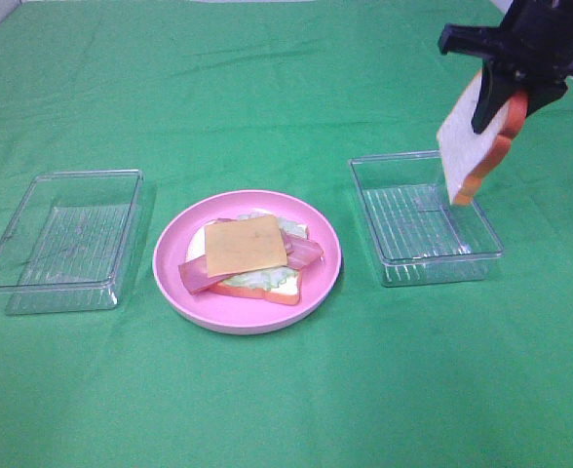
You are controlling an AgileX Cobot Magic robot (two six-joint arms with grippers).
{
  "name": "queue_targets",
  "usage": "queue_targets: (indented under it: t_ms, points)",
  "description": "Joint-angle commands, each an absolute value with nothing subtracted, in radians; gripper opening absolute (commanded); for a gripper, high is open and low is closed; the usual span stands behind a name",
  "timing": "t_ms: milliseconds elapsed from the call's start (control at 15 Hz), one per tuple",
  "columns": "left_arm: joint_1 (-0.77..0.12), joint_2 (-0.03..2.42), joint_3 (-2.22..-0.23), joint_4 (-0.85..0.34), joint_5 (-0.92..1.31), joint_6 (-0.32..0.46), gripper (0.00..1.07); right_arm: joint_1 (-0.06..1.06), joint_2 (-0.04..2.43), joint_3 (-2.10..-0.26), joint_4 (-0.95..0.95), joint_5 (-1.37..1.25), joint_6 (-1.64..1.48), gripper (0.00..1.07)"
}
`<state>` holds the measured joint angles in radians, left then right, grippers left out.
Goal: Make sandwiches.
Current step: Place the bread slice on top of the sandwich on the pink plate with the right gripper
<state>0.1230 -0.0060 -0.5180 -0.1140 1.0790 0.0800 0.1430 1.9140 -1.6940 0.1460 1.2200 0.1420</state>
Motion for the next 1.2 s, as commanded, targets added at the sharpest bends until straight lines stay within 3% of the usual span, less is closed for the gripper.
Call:
queue_targets:
  t_ms: [67, 267, 333, 467, 733, 1200]
  points:
    - [0.125, -0.024, -0.516, -0.116, 1.079, 0.074, 0.98, 0.141, 1.830, -1.657, 0.333, 1.297, 0.054, 0.00]
    - [0.125, -0.024, -0.516, -0.116, 1.079, 0.074, 0.98, 0.141, 1.776, -1.509, 0.617, 1.195, -0.124, 0.00]
    - [0.125, -0.024, -0.516, -0.116, 1.079, 0.074, 0.98, 0.144, 1.779, -1.394, 0.841, 1.138, -0.271, 0.00]
    - [0.125, -0.024, -0.516, -0.116, 1.079, 0.074, 0.98, 0.180, 1.797, -1.308, 0.972, 1.061, -0.372, 0.00]
    - [0.125, -0.024, -0.516, -0.116, 1.079, 0.074, 0.98, 0.321, 1.910, -1.324, 1.042, 0.957, -0.393, 0.00]
    - [0.125, -0.024, -0.516, -0.116, 1.079, 0.074, 0.98, 0.398, 2.143, -1.459, 1.112, 0.930, -0.393, 0.00]
